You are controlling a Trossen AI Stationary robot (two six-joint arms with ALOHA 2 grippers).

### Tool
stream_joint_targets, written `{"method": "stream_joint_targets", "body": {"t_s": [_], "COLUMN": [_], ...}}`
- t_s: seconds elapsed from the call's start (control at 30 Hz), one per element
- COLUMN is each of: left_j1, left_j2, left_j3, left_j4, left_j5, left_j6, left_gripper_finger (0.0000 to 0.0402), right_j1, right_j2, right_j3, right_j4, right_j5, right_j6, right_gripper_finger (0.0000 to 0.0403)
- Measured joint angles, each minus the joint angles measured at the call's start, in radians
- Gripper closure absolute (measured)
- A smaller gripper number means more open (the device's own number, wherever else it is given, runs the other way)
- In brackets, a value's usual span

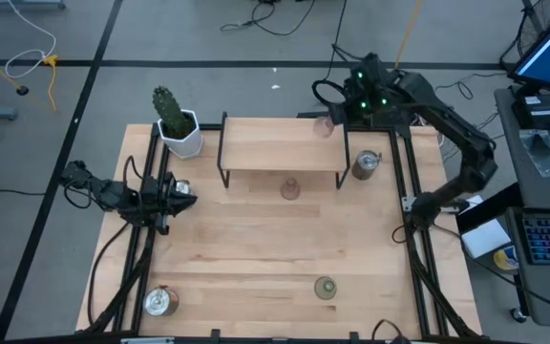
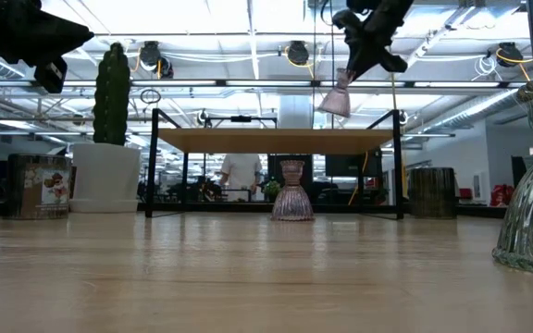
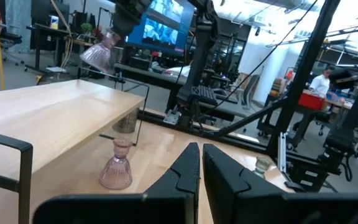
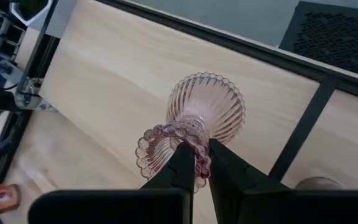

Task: Pick & Place candle stick holders
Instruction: Put the right pink scented candle on the shelf

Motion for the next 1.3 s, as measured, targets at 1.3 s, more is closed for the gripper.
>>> {"method": "stream_joint_targets", "body": {"t_s": [1.3], "left_j1": [0.0], "left_j2": [0.0], "left_j3": [0.0], "left_j4": [0.001], "left_j5": [0.0], "left_j6": [0.002], "left_gripper_finger": [0.038], "right_j1": [-0.095], "right_j2": [0.247], "right_j3": [0.216], "right_j4": [-0.246], "right_j5": [-0.064], "right_j6": [-0.106], "right_gripper_finger": [0.0387]}}
